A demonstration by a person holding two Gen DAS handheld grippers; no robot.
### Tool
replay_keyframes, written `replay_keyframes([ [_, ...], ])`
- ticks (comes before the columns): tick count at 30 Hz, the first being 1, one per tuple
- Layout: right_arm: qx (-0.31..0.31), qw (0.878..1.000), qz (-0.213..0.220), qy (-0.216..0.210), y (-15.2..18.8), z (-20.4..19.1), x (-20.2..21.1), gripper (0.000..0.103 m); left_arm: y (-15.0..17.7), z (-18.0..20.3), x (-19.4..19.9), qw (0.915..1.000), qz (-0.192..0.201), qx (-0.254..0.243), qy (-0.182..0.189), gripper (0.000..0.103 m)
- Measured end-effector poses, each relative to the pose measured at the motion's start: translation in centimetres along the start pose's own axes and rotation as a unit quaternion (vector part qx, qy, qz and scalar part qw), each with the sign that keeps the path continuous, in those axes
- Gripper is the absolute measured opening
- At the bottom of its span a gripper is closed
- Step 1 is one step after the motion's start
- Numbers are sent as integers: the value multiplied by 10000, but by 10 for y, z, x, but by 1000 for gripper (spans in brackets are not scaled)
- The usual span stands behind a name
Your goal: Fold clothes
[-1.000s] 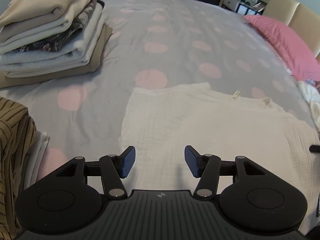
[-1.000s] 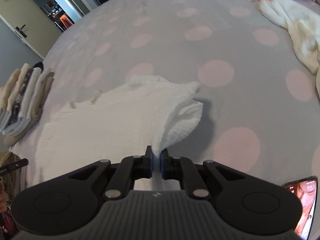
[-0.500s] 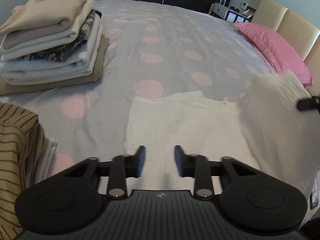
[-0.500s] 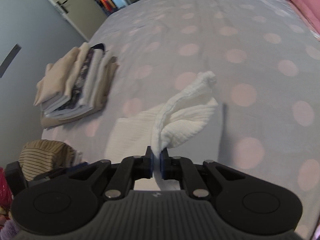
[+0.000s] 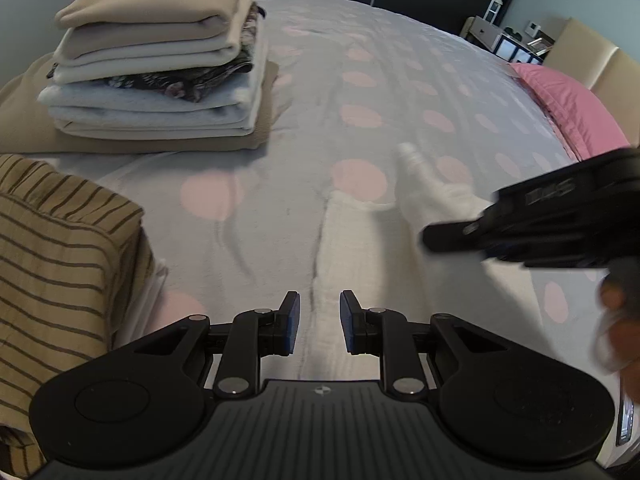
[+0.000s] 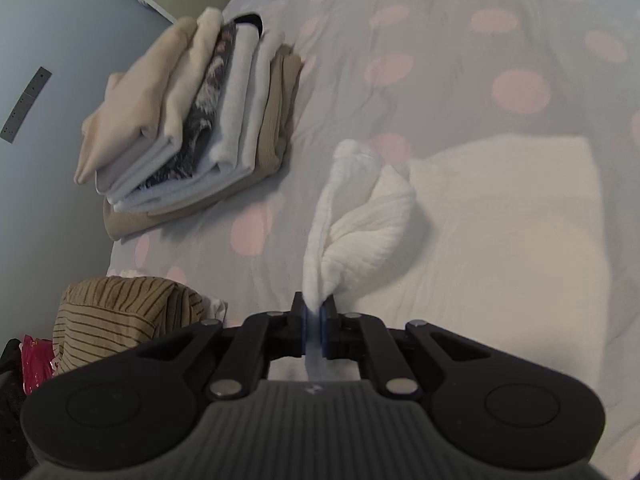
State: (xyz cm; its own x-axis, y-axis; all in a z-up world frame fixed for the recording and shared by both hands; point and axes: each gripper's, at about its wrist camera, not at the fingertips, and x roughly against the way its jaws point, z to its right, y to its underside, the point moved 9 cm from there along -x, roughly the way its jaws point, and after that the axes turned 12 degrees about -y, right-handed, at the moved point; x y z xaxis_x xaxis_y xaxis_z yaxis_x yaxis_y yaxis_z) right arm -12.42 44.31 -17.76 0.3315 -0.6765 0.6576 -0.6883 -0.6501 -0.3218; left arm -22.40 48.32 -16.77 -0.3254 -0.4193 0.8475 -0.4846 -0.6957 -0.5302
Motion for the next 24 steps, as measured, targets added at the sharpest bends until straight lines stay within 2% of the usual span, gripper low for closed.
replay_keyframes([
  [5, 49, 9997, -182, 125, 9, 4, -29, 8, 1, -6, -5, 9999, -72, -13, -86, 20],
  [9, 165, 9995, -225, 121, 13, 6, -27, 23, 2, -10, -4, 9999, -77, -1, -99, 20],
  [10, 211, 9996, -178, 85, 13, 5, -19, 33, 2, -11, -4, 9999, -78, 24, -89, 20],
  [12, 322, 9994, -81, 56, 12, 3, -5, 38, 1, -11, -3, 9999, -87, 70, -39, 20],
  [16, 573, 9983, 111, -41, 16, 1, 30, 39, 1, -5, 5, 10000, -34, 24, 67, 20],
  [20, 861, 9956, 357, 72, 35, 16, 72, 39, 3, 3, 14, 9998, 25, -55, 178, 20],
  [24, 658, 9954, 684, 93, 67, 48, 105, 39, 12, 12, 21, 9995, 21, -160, 264, 20],
])
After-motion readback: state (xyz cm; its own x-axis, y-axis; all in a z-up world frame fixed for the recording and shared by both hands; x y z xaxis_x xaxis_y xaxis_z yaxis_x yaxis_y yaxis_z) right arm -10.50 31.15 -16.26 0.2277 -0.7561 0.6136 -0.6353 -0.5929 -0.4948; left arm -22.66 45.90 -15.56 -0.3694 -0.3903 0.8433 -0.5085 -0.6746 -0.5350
